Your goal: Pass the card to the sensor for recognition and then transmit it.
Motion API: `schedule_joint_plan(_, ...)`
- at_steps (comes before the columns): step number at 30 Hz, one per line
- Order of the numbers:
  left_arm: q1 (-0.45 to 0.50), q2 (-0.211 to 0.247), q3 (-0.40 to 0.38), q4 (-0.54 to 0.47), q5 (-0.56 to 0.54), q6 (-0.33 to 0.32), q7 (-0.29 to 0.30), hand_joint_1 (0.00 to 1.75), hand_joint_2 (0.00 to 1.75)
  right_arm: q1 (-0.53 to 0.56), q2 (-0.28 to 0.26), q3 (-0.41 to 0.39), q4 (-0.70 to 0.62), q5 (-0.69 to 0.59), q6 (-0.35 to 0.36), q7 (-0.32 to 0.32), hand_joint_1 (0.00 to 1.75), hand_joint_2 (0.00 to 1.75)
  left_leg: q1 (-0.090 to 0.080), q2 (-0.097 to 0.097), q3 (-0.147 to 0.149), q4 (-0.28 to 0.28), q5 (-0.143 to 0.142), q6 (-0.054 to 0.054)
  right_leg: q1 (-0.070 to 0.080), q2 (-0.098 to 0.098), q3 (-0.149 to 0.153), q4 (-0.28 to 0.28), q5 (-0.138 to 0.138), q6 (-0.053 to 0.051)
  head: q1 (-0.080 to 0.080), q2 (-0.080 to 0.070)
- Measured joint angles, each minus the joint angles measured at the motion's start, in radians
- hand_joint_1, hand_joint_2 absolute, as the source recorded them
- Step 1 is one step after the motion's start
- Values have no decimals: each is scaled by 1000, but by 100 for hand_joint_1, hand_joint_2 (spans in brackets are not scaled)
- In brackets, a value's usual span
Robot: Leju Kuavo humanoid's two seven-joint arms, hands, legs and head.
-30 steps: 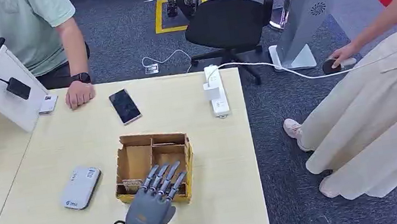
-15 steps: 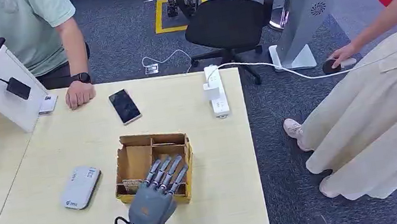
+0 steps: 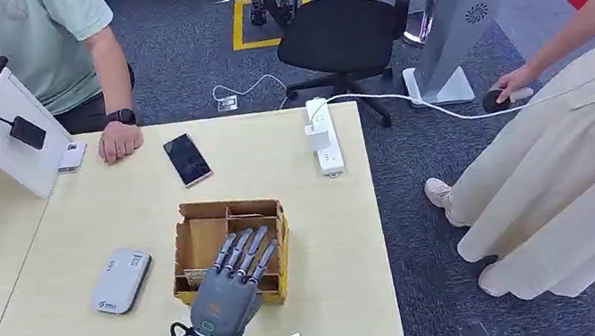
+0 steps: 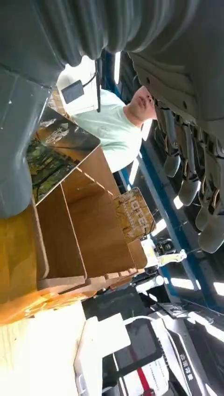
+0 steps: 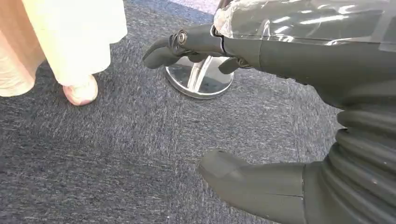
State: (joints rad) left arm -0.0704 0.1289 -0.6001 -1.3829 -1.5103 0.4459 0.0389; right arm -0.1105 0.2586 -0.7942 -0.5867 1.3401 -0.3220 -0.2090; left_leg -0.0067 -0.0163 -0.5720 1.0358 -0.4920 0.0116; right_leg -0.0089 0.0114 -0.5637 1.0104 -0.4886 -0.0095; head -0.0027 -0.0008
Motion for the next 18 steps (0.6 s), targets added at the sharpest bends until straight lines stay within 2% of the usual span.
schedule_joint_plan(4,5,8,0,0,0,-3,-12,0,175,1,0,0,0,-4,0,0,0,175,0,0,0,0,0,0,0,0,0,0,0,0,0,0)
schedule_joint_plan(5,6,10,0,0,0,-2,-13,35,175,1,0,0,0,-4,0,0,0,175,0,0,0,0,0,0,0,0,0,0,0,0,0,0)
schedule_joint_plan(6,7,12,0,0,0,-2,-14,129,175,1,0,0,0,-5,0,0,0,175,0,0,0,0,0,0,0,0,0,0,0,0,0,0)
schedule_joint_plan(7,9,13,0,0,0,-2,-16,175,175,1,0,0,0,-6,0,0,0,175,0,0,0,0,0,0,0,0,0,0,0,0,0,0)
schedule_joint_plan(14,27,18,1,0,0,-2,-49,175,175,1,0,0,0,-12,0,0,0,175,0,0,0,0,0,0,0,0,0,0,0,0,0,0)
schedule_joint_plan(18,37,22,2,0,0,-3,-47,175,175,1,0,0,0,-13,0,0,0,175,0,0,0,0,0,0,0,0,0,0,0,0,0,0)
